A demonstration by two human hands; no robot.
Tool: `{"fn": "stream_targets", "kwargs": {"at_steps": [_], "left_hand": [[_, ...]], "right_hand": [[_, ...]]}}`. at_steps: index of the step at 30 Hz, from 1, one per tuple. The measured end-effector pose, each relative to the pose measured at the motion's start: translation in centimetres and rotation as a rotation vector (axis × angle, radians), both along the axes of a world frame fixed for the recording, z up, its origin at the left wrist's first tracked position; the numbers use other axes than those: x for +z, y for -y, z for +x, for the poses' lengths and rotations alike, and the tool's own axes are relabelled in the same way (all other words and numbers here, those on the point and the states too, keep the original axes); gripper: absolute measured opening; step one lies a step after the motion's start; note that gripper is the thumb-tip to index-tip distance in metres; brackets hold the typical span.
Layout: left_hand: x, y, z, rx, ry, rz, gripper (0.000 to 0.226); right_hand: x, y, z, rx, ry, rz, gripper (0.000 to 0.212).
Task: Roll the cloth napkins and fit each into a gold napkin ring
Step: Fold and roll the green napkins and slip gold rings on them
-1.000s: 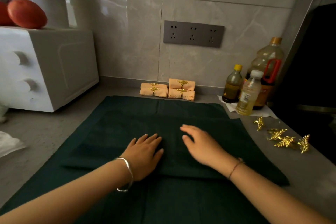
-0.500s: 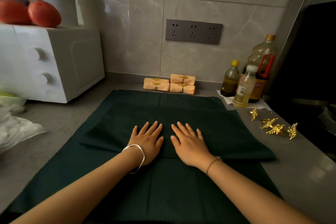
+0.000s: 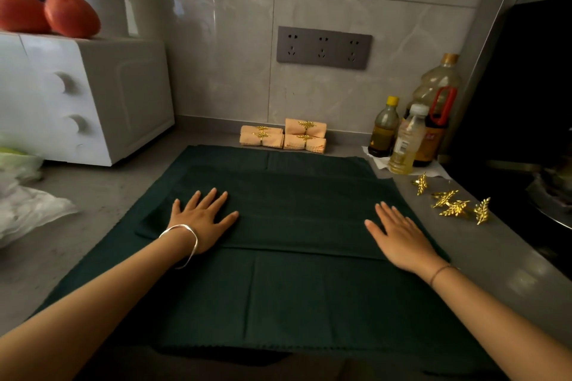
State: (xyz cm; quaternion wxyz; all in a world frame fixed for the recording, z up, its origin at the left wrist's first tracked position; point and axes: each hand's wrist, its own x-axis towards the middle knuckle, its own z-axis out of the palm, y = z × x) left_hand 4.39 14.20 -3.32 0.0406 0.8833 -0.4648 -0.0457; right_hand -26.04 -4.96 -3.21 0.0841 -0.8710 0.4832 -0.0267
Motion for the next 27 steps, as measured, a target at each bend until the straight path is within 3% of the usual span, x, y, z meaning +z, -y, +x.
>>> {"fn": "stream_targets", "kwargs": {"at_steps": [13,16,19,21,27], "left_hand": [[1.2,-2.2,1.9,0.072,-0.068,-0.008,0.066],[2.3,-2.3,0.3,-0.114,-0.112,-0.050,0.087],[3.3,-2.5,-1.6,-0.289,-0.183,0.016,0.122],[3.4,-2.5,-2.3,-0.381,-0.196,0.058,0.131],[3.2,-2.6,-3.3,-0.438,-0.118,0.079,0.074]], "right_hand": [[1.6,0.1,-1.6,0.023,0.013,0.041,0.071],[3.4,-1.8,-1.2,0.222,0.074,0.077,0.077],[4.6,-4.2,-0.6,0.427,-0.071,0.044,0.073],[4.7,-5.3,-0.3,0.498,-0.179,-0.006,0.075],[4.6,-6.2,0.2,0.489,-0.204,-0.050,0.066]]}}
